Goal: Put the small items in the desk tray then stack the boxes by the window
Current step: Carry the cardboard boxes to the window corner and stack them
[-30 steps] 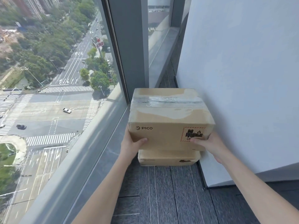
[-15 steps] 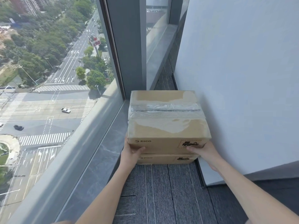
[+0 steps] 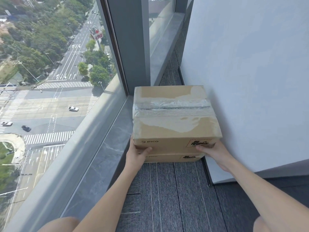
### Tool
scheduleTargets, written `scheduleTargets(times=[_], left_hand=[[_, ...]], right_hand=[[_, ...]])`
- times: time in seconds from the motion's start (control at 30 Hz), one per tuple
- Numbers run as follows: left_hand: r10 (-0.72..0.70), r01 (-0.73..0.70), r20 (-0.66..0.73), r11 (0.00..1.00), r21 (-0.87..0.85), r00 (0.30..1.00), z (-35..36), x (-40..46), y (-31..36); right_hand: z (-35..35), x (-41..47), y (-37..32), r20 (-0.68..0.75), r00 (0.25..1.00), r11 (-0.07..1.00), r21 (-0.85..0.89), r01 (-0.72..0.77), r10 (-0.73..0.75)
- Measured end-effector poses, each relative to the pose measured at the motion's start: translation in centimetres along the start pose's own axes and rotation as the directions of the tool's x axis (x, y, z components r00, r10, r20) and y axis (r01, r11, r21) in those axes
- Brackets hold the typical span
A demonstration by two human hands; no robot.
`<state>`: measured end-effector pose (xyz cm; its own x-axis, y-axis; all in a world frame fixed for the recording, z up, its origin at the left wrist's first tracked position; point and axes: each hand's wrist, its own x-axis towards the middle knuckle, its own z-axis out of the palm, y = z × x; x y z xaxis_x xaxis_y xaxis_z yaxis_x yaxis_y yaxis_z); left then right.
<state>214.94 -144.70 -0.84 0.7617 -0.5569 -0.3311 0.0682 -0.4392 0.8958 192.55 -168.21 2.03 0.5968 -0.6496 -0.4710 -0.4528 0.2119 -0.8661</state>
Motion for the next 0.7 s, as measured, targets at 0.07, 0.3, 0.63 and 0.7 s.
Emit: scheduleTargets(times=[0.07, 0.3, 0.63, 0.7], left_hand=[[0.004, -0.004, 0.010, 1.000, -0.008, 1.000, -0.1, -0.3, 0.0], [-0.014, 0.014, 0.013, 0.999, -0.039, 1.000, 0.0, 0.0, -0.7], [-0.366, 0.259, 0.275, 0.898, 0.357, 0.889, -3.5, -3.7, 4.3], [-0.455, 0.222, 0.292, 0.783, 0.581, 0.841, -4.6, -5.5, 6.8]], right_hand=[[-0.1, -0.2, 0.5, -0.005, 1.000, 1.000, 0.021, 0.007, -0.007], [-0.1, -0.8, 1.0, -0.016, 1.000, 0.998, 0.054, 0.018, -0.017], [0.0, -5.6, -3.1, -0.145, 0.955, 0.906, -0.307, -0.292, 0.259], [-0.2, -7.9, -5.6, -0.156, 0.930, 0.811, -0.457, -0.366, 0.332]])
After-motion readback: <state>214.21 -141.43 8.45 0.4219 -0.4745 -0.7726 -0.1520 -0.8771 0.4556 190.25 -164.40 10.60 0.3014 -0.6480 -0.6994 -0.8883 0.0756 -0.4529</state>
